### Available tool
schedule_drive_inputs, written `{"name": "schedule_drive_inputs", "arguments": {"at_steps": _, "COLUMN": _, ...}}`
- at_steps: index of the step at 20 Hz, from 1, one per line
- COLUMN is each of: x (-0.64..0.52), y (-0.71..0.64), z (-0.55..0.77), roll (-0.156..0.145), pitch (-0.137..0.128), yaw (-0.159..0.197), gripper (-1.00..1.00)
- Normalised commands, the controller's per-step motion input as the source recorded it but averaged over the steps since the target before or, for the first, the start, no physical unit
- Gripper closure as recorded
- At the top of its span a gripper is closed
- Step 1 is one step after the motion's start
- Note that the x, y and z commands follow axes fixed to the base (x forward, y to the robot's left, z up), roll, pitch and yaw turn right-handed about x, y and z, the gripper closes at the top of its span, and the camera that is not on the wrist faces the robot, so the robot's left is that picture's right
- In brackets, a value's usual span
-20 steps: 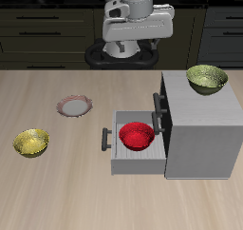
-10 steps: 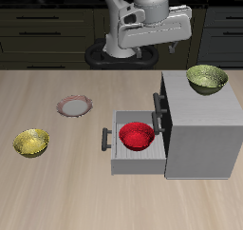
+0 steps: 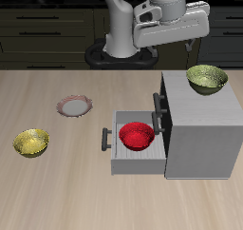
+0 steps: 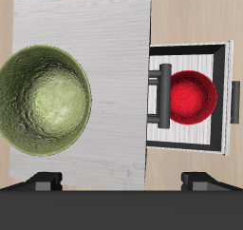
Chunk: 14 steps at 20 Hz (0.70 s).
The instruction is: Place the green bowl on the plate
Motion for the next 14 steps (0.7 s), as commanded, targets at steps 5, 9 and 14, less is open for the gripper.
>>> {"name": "schedule_drive_inputs", "arguments": {"at_steps": 5, "x": 0.01, "y": 0.20, "z": 0.10, "roll": 0.007, "pitch": -0.004, "yaw": -0.006, "gripper": -1.00}}
{"name": "schedule_drive_inputs", "arguments": {"at_steps": 9, "x": 0.02, "y": 0.13, "z": 0.13, "roll": -0.021, "pitch": -0.005, "yaw": -0.008, "gripper": -1.00}}
{"name": "schedule_drive_inputs", "arguments": {"at_steps": 14, "x": 0.10, "y": 0.06, "z": 0.16, "roll": -0.011, "pitch": -0.002, "yaw": -0.034, "gripper": -1.00}}
